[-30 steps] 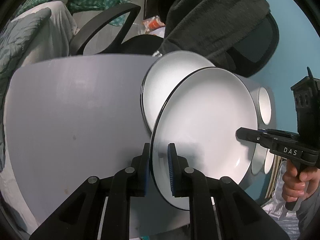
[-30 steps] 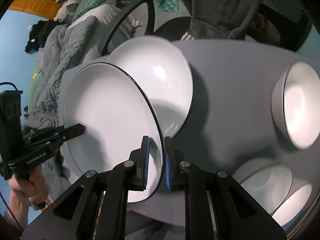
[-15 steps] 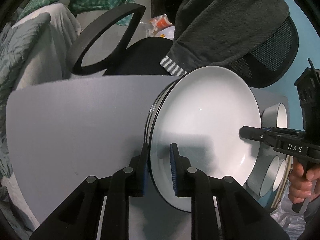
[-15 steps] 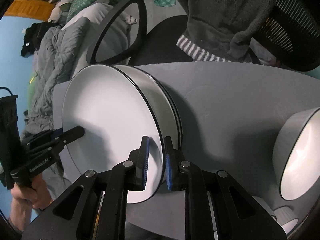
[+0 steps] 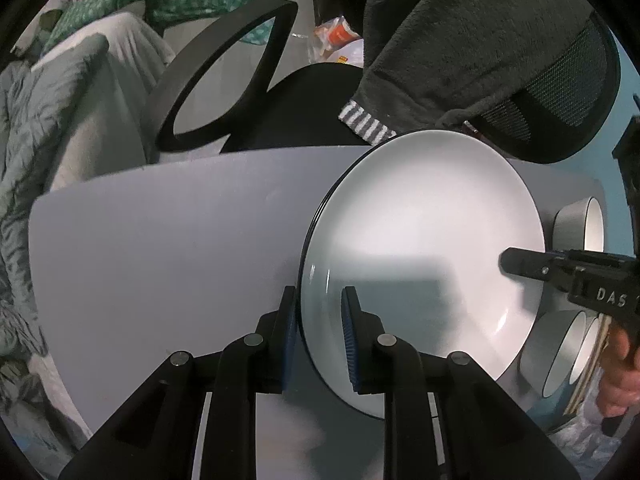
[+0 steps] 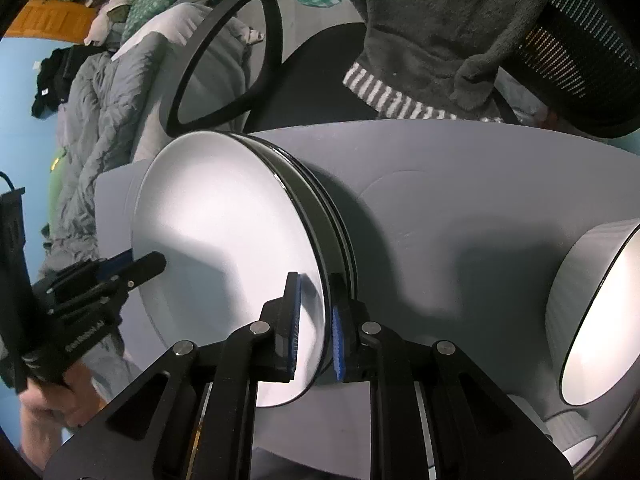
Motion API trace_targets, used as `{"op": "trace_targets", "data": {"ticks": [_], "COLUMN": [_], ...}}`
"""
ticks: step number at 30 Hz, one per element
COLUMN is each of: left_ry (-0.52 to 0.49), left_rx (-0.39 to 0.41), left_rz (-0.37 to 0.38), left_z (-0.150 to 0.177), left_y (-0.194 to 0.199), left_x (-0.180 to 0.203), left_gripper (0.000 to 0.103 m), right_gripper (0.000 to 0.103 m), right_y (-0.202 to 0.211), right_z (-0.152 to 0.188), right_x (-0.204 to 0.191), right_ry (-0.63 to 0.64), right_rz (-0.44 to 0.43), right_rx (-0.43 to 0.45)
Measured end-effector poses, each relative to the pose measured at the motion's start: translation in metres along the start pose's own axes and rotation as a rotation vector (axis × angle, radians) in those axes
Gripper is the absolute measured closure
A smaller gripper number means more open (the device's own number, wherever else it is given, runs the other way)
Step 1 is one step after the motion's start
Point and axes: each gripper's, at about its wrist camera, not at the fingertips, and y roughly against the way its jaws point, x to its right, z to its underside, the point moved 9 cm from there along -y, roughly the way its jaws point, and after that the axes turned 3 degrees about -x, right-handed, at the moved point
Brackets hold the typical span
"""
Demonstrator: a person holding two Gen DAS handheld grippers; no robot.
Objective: Organize plates and bowls
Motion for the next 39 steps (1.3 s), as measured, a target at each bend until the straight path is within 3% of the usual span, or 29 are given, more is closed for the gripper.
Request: {"op": "trace_targets", "data": {"ticks": [10, 12, 14, 22, 25, 34, 39], "left_ry": [-0.002, 0.005, 0.011, 0.007, 0.008, -0.026, -0.054], "left_rx": [-0.001, -0.003, -0.004, 0.028, 0.058, 0.185, 0.311], "left_rz": [0.01, 0.012, 0.019, 0.048, 0.053, 0.048, 0.044], "left_z": [-0.001, 0.001, 0.003, 0.014, 0.02, 0.032, 0.038], "left_y": [0.0, -0.001, 0.0, 0.012, 0.019, 0.057, 0.098], "left_x": [0.002, 0.003, 0.004, 0.015, 0.018, 0.031, 0.042], "left_gripper": [0.077, 0.076, 0.068, 0.063, 0.049, 0.048, 0.033], "right_gripper": [0.062, 0.06, 0.057, 0.054, 0.044, 0.044, 0.043], "right_y": [0.001, 0.002, 0.003, 0.007, 0.011, 0.036, 0.069], "right_z": [0.001, 0.001, 0.002, 0.005, 0.006, 0.011, 0.02], "right_x": [-0.009, -0.009, -0.01, -0.014, -0.013, -0.014, -0.019], "right_ry": [-0.053, -0.059, -0.062, -0.059, -0.053, -0.026, 0.016], "right_rz": [0.02, 0.044, 0.055, 0.107, 0.141, 0.19, 0.242], "right_rx": [-0.05, -0.055, -0.056, -0.049, -0.029, 0.062, 0.175]}}
